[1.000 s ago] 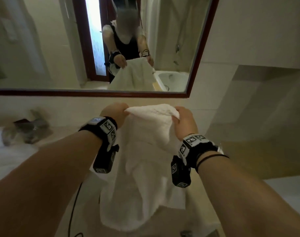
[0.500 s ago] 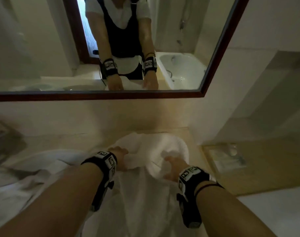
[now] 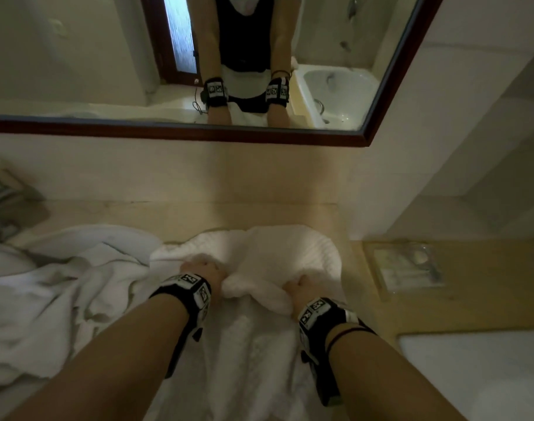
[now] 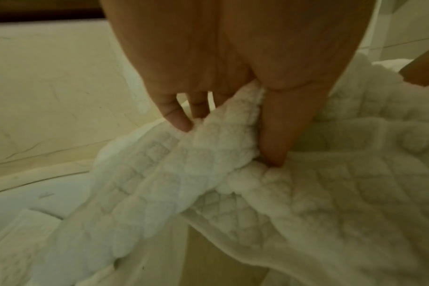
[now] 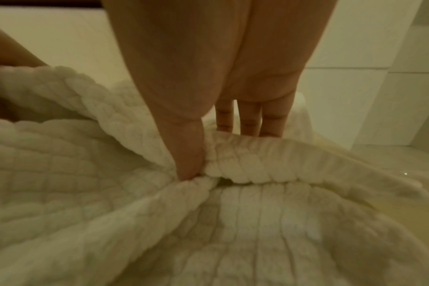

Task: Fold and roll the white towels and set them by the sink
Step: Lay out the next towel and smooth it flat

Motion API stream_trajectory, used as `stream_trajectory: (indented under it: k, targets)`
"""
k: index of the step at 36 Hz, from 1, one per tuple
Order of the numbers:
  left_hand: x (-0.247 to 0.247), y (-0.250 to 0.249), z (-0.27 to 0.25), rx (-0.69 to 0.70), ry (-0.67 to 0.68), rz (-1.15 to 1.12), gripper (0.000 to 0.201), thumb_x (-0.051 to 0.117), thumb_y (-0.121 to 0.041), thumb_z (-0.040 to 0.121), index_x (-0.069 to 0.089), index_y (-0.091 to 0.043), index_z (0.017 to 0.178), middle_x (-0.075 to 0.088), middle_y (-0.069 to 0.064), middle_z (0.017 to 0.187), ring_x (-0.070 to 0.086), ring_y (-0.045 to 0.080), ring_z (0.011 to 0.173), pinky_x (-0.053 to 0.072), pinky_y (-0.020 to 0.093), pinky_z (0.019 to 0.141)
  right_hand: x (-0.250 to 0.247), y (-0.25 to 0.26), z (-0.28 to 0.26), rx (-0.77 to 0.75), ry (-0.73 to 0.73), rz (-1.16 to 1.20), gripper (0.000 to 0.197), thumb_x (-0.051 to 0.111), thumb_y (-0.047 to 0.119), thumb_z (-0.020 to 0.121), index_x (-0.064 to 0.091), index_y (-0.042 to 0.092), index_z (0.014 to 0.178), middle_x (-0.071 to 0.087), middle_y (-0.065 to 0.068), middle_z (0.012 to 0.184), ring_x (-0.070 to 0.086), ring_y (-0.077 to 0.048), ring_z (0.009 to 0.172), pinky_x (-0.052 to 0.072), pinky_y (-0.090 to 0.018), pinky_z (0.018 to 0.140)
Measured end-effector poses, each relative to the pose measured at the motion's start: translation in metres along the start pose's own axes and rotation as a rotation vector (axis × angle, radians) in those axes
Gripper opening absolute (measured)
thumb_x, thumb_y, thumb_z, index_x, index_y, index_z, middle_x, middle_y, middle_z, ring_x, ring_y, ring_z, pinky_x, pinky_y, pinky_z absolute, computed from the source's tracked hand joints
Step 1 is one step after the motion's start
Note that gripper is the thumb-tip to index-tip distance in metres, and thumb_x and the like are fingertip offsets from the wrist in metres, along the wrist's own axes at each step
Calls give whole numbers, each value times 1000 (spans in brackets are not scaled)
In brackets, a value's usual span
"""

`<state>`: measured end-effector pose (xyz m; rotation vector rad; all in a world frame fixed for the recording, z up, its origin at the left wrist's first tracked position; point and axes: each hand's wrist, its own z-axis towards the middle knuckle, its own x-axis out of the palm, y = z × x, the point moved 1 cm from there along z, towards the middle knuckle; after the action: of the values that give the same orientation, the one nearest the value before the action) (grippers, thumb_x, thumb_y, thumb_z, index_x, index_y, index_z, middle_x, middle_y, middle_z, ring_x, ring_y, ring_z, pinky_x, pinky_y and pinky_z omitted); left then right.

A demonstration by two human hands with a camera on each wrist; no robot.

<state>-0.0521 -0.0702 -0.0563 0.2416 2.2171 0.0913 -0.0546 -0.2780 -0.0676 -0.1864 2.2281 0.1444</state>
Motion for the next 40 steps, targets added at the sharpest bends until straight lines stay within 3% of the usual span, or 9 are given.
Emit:
stream_trajectory:
  k: [3,6,10,14,19,22,26,31,40]
  targets:
    - [12,-17,-21,-3,27,28,57,59,-43,86,39,-33,138,38,-1,146,36,26,134,34,41,109,10,-11,-18,-21,-44,-62,48,52,34,90,43,25,136,37,-9,140,34,-35,131,26,-47,111]
    - [32,-31,-23,-30,31,28,61,64,-35,82,41,-28,139,35,2,149,34,26,136,31,39,112,15,-21,-34,-29,37,-67,43,51,21,91,44,18,134,43,-11,138,44,-33,125,37,-43,106]
    - [74,-32,23,-55,6,-45,88,67,-49,76,14,-42,147,10,-6,158,13,22,146,18,47,117,4,-31,-55,-14,8,-82,35,52,21,91,53,13,125,51,-10,132,51,-30,117,44,-40,100]
    - [11,-40,-60,-127,-92,-24,70,60,-24,87,24,-28,147,28,3,152,33,25,137,33,39,109,-31,-40,-70,1,-103,-83,40,51,21,93,48,10,131,47,-11,138,47,-29,125,41,-40,104]
    - [-51,-23,-76,-207,-245,-45,45,48,-22,93,34,-21,136,46,6,135,44,27,124,39,39,99,-88,-39,-71,47,-357,-83,30,46,23,94,59,17,120,53,-7,128,45,-28,121,35,-37,99]
    - [-88,-2,-67,-235,-399,-57,41,43,-18,95,36,-21,136,45,7,134,41,27,124,40,38,98,-120,-33,-59,90,-542,-123,29,42,20,94,59,20,117,45,-6,127,35,-27,121,29,-39,98]
    - [-126,26,-38,-278,-649,-240,58,47,-14,93,24,-24,145,25,13,145,25,32,134,35,39,103,-151,-28,-28,57,-828,160,32,42,15,92,52,16,123,30,-11,138,30,-30,123,28,-37,102]
    - [-124,51,4,-356,-720,-412,69,51,-18,91,14,-26,149,7,11,155,10,28,143,16,35,116,-150,-22,12,52,-717,449,55,44,29,95,22,25,146,-4,-7,155,2,-26,143,16,-34,117]
    - [-44,26,16,-240,-369,-240,47,48,-30,92,38,-26,137,19,7,151,26,27,135,29,36,109,-54,-23,23,12,-398,101,45,45,33,96,38,28,140,14,-3,155,20,-22,140,23,-31,112]
